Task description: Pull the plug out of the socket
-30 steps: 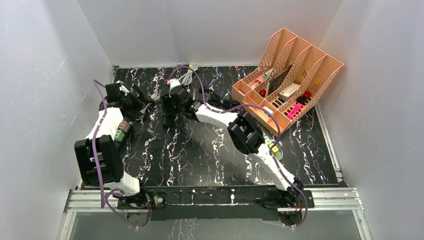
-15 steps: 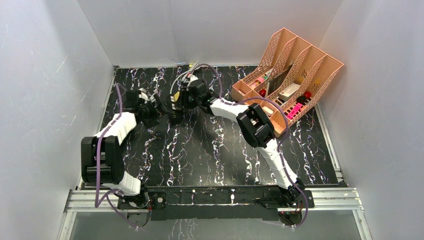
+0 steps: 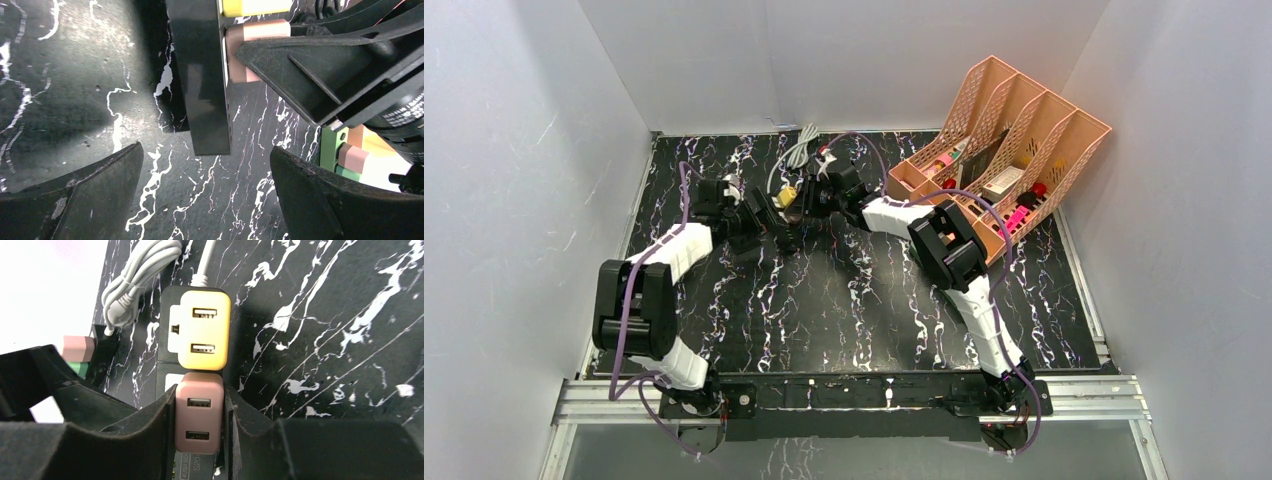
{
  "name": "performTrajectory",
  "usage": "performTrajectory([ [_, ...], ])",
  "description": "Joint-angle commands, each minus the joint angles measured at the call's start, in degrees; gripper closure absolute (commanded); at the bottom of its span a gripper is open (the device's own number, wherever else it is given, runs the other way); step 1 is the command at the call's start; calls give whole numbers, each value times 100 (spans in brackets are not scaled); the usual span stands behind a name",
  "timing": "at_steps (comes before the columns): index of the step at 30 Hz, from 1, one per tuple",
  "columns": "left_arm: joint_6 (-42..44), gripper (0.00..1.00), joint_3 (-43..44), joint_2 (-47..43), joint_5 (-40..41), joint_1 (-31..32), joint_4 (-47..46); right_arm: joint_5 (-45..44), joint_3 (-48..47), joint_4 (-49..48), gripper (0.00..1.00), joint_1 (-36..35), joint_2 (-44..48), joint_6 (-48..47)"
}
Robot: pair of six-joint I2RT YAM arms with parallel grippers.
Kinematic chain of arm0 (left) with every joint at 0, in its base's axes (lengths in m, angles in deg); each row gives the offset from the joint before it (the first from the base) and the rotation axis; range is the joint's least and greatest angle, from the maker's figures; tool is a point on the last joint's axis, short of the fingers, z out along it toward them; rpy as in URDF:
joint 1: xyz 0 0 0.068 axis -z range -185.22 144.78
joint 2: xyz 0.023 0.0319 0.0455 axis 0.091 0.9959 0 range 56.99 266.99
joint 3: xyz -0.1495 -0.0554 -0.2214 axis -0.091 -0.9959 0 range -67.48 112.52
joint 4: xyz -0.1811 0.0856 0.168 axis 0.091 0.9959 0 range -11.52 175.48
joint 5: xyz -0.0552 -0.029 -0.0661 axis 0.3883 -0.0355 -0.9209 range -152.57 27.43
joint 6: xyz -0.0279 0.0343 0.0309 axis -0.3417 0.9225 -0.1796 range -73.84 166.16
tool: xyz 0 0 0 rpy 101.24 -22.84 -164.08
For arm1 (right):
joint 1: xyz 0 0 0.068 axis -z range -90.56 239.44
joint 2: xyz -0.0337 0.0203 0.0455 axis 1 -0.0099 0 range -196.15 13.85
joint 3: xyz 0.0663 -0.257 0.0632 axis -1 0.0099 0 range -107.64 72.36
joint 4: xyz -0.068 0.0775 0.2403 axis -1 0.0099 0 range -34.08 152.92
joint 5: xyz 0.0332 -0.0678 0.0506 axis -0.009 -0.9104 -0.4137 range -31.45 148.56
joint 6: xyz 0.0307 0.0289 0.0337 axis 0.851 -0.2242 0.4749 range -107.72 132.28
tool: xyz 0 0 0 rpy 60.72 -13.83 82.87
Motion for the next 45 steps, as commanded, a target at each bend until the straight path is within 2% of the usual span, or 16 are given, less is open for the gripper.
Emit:
performTrajectory([
  [1, -86, 4, -1, 257, 64, 280, -157, 523, 47, -809, 100, -54, 612, 252],
  [7, -258, 10, 89, 761, 247, 500, -276, 620, 304, -970, 100, -36, 794, 352],
  [8, -295, 14, 78, 835, 213, 502, -355, 676, 357, -1031, 100, -24, 823, 418],
  [11, -344, 54, 119, 1100, 13, 505, -505, 804, 550, -1284, 100, -2, 951, 663],
  [13, -369, 89, 168, 1195, -92, 509, -568, 945, 655, -1440, 100, 56, 1001, 899],
  [14, -397, 100, 179, 1223, -90, 505, -574, 1042, 710, -1546, 100, 96, 1019, 1043],
  [19, -443, 100, 254, 1166, 322, 510, -315, 1624, 934, -1604, 100, 375, 1239, 1290],
  [22, -418, 100, 332, 1142, 783, 507, 16, 1496, 954, -566, 100, 388, 1658, 339],
  [24, -391, 100, 440, 1210, 974, 496, 249, 377, 713, 960, 100, 97, 2080, -1037],
  [25, -381, 100, 497, 1264, 1035, 500, 327, -373, 728, 1271, 100, -36, 2333, -1616],
  [28, -376, 100, 594, 1376, 1064, 485, 412, -1401, 1726, 972, 100, -233, 3192, -1998],
  [30, -357, 100, 613, 1367, 995, 483, 375, -789, 2530, 525, 100, 162, 3572, -1452],
  [32, -254, 100, 613, 1256, 889, 472, 297, 514, 3313, -106, 100, 649, 3579, -810],
  [34, -91, 100, 616, 1130, 755, 466, 203, 1267, 3766, -238, 100, 805, 3404, -622],
  [42, 442, 100, 854, 1001, 330, 457, 333, 1450, 4414, 129, 100, 528, 3082, -849],
  [45, 486, 100, 856, 963, 337, 457, 379, 1448, 4400, 337, 92, 382, 2991, -999],
])
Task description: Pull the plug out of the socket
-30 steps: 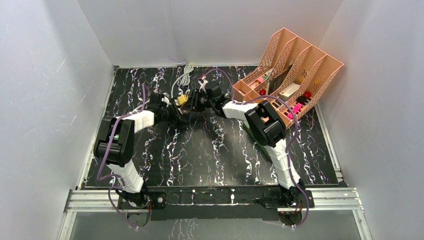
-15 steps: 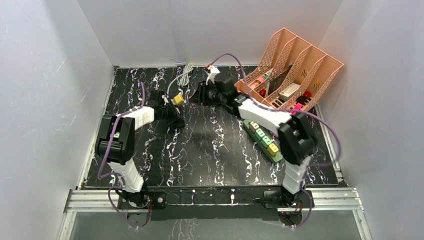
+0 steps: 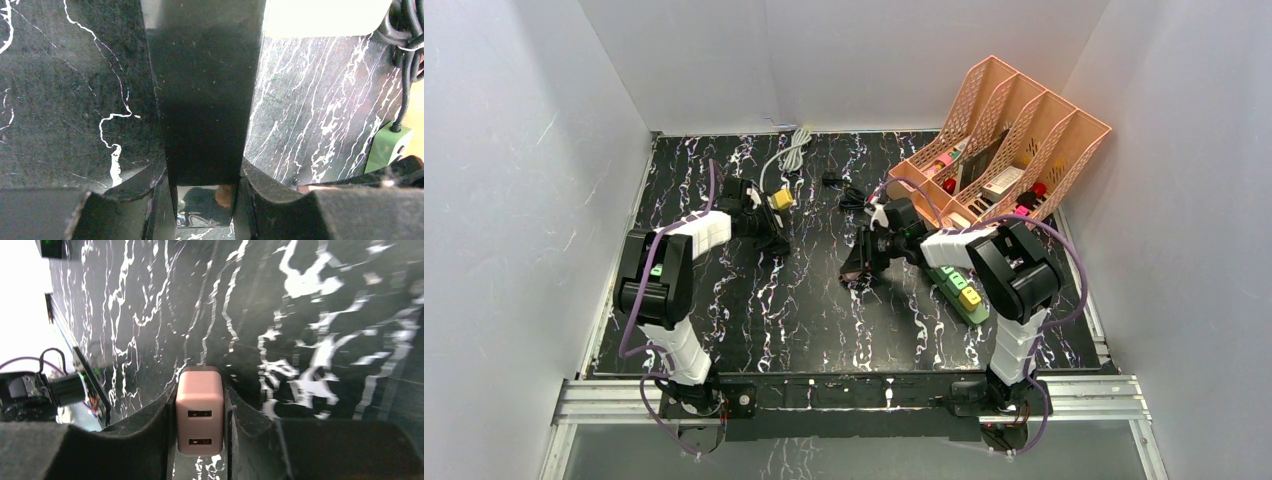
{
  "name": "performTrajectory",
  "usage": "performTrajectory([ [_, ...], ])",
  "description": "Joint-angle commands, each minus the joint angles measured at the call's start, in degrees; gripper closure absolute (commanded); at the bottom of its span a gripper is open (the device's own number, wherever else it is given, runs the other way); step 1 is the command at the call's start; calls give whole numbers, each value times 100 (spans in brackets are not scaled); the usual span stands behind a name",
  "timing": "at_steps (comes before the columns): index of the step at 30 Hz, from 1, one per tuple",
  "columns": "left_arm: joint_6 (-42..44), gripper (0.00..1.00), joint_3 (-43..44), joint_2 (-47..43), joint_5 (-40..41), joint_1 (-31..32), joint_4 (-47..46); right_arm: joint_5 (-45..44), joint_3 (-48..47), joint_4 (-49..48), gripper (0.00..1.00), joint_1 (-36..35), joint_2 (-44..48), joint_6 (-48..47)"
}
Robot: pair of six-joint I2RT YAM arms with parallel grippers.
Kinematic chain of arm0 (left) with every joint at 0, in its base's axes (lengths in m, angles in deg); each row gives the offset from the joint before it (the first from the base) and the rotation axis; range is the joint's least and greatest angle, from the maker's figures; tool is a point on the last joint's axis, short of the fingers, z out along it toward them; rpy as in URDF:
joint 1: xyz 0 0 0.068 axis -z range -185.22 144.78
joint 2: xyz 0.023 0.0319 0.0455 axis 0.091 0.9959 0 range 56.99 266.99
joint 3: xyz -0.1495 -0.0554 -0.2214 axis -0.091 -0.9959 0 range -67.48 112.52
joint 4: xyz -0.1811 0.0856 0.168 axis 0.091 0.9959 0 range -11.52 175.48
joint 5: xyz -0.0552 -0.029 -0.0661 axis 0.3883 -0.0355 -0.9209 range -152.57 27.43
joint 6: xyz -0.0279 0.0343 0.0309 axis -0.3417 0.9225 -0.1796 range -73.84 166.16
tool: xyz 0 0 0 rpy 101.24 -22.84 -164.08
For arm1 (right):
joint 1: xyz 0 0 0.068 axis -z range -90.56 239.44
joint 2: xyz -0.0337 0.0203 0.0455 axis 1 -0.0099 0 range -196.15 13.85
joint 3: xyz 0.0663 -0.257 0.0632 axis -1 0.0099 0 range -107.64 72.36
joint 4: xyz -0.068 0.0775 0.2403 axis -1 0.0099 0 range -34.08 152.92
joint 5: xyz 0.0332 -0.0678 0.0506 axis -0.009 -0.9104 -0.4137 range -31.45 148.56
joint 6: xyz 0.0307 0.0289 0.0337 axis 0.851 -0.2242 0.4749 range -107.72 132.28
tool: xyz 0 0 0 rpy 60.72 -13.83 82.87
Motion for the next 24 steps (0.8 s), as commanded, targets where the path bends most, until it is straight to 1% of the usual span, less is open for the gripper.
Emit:
performTrajectory([
  [1, 284, 100, 241, -322, -137, -29, 139, 242, -157, 196, 77, -352, 76, -320],
  [2, 315, 100, 255, -346, -128, -29, 176, 174, -178, 284, 57, -391, 74, -382],
  [3, 346, 100, 266, -366, -115, -31, 215, 8, -194, 389, 41, -435, 93, -474],
  [4, 390, 100, 267, -405, -108, -29, 253, -169, -227, 525, 17, -471, 137, -585],
  [5, 439, 100, 263, -441, -109, -30, 265, -418, -297, 636, 4, -501, 196, -719],
  [6, 505, 100, 256, -493, -118, -30, 276, -632, -384, 740, 2, -519, 254, -851],
  [9, 617, 100, 233, -603, -173, -29, 291, -1247, -781, 878, 2, -520, 389, -1175],
  [12, 658, 100, 201, -689, -327, -20, 259, -1641, -1206, 527, 2, -512, 398, -1213],
  [14, 650, 100, 166, -725, -413, 18, 224, -1582, -1520, 131, 2, -508, 262, -1077],
  [16, 635, 100, 139, -757, -451, 46, 176, -1334, -1952, -126, 2, -502, -61, -895],
  [20, 584, 100, 86, -838, -485, 152, 123, -1026, -3053, -167, 2, -508, -911, -470],
  [24, 579, 100, -5, -986, -484, 190, 72, -1101, -3588, -415, 5, -498, -1465, 14],
])
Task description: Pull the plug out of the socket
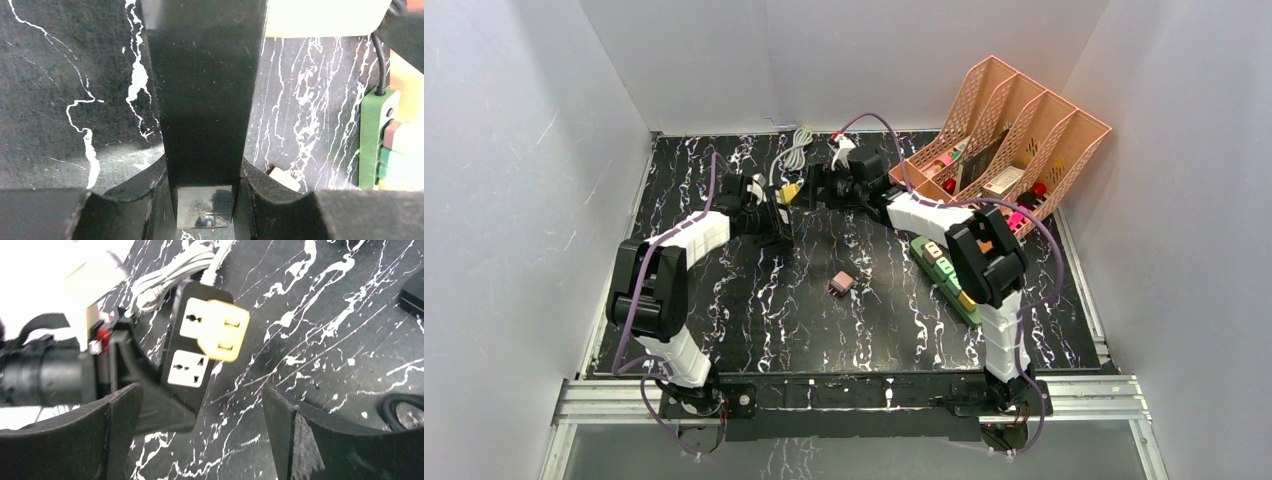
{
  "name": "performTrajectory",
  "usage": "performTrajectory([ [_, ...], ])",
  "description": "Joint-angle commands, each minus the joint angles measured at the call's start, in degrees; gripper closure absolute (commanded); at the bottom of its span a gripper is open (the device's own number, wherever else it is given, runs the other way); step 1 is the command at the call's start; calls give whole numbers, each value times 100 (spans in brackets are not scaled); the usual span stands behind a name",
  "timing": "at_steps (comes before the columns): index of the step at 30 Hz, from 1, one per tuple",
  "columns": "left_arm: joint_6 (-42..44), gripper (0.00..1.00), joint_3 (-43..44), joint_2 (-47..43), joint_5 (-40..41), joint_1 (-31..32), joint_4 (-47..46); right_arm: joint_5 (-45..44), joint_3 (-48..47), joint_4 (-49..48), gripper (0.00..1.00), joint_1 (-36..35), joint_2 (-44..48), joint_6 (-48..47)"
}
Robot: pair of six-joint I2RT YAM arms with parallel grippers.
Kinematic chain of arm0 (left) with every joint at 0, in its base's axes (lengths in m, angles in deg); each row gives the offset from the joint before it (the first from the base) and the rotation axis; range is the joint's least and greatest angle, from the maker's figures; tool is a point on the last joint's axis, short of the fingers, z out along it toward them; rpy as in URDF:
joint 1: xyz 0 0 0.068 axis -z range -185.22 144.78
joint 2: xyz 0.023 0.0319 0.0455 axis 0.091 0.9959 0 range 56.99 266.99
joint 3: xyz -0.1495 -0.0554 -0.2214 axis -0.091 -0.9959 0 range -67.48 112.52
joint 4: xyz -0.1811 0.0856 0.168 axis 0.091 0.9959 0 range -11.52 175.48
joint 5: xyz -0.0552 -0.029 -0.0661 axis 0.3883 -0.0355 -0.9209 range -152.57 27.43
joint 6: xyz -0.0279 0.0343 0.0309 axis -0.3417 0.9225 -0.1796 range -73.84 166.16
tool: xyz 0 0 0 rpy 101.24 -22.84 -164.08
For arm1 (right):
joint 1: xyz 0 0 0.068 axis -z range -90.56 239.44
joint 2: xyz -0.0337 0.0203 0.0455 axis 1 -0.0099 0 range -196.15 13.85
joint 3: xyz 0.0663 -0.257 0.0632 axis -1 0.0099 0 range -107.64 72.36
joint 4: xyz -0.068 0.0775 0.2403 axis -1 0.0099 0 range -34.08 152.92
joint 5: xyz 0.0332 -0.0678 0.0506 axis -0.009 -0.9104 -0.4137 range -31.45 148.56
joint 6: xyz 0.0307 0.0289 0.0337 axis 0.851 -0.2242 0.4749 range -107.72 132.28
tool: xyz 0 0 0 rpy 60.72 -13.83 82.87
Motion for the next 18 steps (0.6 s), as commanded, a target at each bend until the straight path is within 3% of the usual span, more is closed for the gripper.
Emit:
performTrajectory([
  [1, 54, 100, -53, -559, -207, 58, -181, 37, -600, -354, 6, 10, -574, 583],
  [11, 38, 100, -189, -692, -407, 79, -294, 393, -1468, -667, 19, 15, -1374, 971],
  [18, 24, 100, -242, -702, -334, 88, -297, 732, -977, -1560, 28, 18, -1164, 1113],
])
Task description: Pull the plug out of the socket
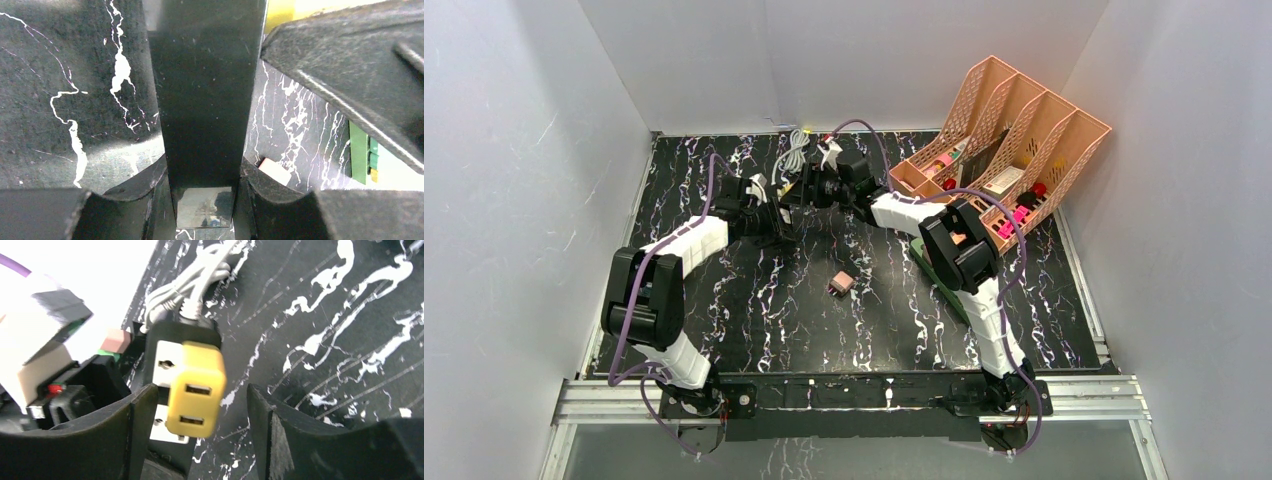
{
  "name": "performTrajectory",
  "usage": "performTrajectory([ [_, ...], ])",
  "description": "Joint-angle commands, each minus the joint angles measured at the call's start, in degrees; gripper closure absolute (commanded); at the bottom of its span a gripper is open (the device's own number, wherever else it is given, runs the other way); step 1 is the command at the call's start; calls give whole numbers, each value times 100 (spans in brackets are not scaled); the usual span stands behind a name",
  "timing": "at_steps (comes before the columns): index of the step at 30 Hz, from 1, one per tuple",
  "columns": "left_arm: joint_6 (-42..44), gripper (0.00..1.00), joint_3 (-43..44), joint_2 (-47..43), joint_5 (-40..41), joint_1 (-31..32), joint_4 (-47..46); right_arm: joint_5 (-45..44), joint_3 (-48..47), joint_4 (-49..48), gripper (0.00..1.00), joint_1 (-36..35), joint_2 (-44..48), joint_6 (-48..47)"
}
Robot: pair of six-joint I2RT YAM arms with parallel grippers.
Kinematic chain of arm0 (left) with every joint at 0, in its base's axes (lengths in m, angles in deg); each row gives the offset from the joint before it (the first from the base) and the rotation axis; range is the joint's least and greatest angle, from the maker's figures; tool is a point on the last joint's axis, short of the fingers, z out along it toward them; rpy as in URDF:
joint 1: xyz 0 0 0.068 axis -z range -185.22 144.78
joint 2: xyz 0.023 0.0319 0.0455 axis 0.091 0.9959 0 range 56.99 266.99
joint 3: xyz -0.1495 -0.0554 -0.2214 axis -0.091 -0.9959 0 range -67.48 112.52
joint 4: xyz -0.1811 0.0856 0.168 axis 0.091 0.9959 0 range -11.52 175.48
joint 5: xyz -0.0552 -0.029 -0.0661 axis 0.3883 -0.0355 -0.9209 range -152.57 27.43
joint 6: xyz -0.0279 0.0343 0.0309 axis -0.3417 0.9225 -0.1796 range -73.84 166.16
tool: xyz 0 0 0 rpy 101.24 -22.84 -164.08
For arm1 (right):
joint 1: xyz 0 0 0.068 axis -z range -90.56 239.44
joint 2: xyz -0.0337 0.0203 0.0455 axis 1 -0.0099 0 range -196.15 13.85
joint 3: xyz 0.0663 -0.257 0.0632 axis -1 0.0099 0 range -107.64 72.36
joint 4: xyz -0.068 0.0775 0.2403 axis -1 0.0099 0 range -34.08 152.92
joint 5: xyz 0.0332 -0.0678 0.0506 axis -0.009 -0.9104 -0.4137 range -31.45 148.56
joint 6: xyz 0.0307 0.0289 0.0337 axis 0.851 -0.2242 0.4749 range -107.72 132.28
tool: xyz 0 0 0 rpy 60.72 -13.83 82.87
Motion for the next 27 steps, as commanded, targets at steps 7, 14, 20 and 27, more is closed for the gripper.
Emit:
performTrajectory([
  [7, 25, 100, -8, -346, -270, 37, -162, 242, 4, -977, 64, 64, 168, 221],
  [14, 8, 100, 6, -315, 83, 40, 62, 280, -211, -676, 100, 122, 253, 52],
  [20, -343, 100, 385, 233, 1413, 31, 1134, -2347, -589, 1372, 100, -348, 960, -2011],
  [27, -353, 100, 397, 317, 1216, 31, 958, 1016, 700, -864, 100, 499, 1232, 79],
])
